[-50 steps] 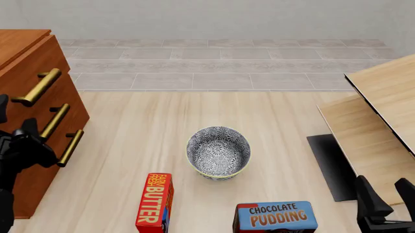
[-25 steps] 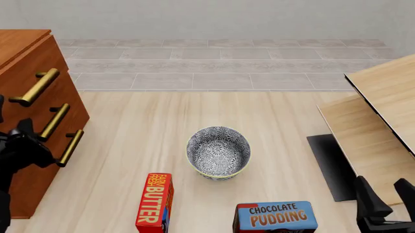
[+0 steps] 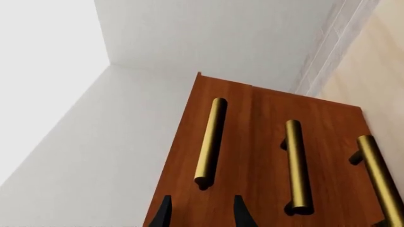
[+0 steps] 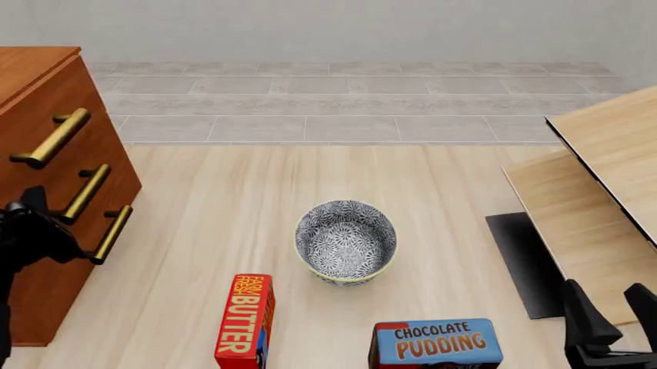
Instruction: Close the top drawer of the cabinet.
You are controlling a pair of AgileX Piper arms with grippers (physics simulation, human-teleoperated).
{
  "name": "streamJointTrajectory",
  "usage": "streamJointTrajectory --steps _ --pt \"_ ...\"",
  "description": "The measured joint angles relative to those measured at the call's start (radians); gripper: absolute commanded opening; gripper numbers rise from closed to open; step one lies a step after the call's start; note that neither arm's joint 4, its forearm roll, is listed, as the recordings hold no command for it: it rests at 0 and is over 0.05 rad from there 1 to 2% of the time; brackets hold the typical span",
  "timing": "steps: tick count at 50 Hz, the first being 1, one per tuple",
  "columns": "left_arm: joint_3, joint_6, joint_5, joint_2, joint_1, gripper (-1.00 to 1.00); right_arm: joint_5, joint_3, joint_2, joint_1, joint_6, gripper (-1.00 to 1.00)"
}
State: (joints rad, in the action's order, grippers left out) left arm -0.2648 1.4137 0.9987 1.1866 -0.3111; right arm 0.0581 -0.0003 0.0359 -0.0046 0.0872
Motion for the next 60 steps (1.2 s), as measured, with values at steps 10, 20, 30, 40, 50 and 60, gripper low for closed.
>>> streamJointTrajectory --steps 10,20,30,40,50,60 --pt "-0.007 -0.007 -0.015 -0.005 -0.010 1.00 0.001 0.000 -0.001 -0.001 0.000 1.00" --pt "-0.011 -0.015 -0.024 -0.005 -0.019 1.00 -0.001 0.000 0.001 -0.002 0.001 1.00" --pt "-0.017 -0.022 -0.033 -0.005 -0.027 1.00 -0.008 0.000 0.008 -0.003 0.002 1.00" --pt "-0.020 -0.027 -0.040 -0.006 -0.032 1.00 -0.011 0.000 0.012 -0.003 0.001 1.00" --pt "-0.023 -0.030 -0.050 -0.012 -0.035 1.00 -0.012 0.000 0.013 -0.003 0.001 1.00" --pt "-0.024 -0.033 -0.060 -0.018 -0.036 1.00 -0.012 0.000 0.012 -0.003 0.001 1.00"
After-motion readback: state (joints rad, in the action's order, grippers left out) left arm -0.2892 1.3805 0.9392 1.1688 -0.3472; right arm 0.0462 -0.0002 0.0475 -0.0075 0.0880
